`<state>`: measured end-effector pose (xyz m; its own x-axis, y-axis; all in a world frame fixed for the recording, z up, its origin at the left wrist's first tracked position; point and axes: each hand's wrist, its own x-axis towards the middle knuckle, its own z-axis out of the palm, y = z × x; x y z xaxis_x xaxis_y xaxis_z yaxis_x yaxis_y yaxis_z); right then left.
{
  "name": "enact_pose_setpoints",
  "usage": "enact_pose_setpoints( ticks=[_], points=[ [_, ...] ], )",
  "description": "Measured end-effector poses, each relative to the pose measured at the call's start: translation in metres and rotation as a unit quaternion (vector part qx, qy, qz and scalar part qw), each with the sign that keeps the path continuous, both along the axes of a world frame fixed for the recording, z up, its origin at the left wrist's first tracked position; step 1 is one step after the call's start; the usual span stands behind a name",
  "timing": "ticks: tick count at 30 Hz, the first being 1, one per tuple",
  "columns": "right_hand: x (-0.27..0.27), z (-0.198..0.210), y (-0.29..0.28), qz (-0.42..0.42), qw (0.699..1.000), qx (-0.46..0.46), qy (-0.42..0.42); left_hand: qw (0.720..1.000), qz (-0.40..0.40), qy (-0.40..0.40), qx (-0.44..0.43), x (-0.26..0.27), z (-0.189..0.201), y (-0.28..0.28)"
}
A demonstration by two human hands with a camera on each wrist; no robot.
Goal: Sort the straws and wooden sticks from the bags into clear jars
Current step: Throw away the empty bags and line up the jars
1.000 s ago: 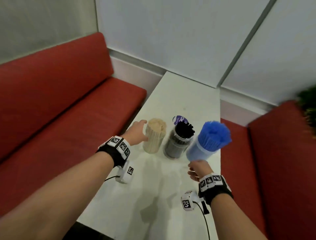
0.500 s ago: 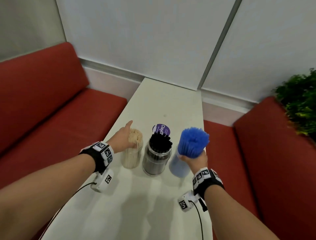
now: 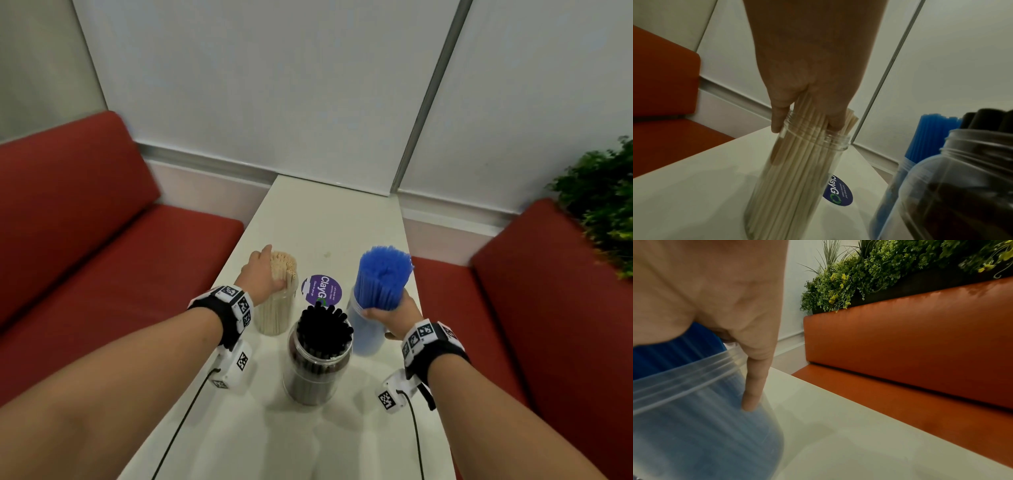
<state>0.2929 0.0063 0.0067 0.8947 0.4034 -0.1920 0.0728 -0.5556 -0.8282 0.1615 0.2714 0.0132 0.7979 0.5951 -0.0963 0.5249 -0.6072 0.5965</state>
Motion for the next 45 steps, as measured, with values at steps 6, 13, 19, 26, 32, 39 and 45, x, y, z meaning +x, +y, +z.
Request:
enact_pose_setpoints(
  ticks=[6,13,19,26,32,39,45],
  points=[
    [0.011,-0.012,0.003,0.005,1.000,0.020,-0.014,1.000,0.003,0.007,0.013,0.008,-0.007,0.004],
    [-0.002,-0.019,-0.023,-0.033,0.991,-0.038,0.125,0.998,0.020,-0.067,-0.006,-0.004,0.023,-0.009],
    [-0.060,-0.015,-0.046,0.055,0.938,-0.084,0.331,0.982,-0.144,-0.087,-0.090,-0.046,0.057,-0.021],
    [-0.087,-0.005,-0.005,0.137,0.933,0.059,0.328,0.907,-0.256,0.203,-0.267,-0.040,0.041,-0.052],
    [-0.073,-0.015,0.029,0.021,0.968,0.141,0.207,0.981,-0.167,0.016,-0.092,-0.017,0.022,-0.058],
    [-0.062,-0.032,0.057,-0.071,0.974,0.149,0.153,0.997,-0.050,-0.054,-0.015,0.007,0.005,-0.059],
    [-0.054,-0.040,0.069,-0.079,0.980,0.112,0.143,0.996,-0.025,-0.085,-0.009,0.016,0.001,-0.058]
  ],
)
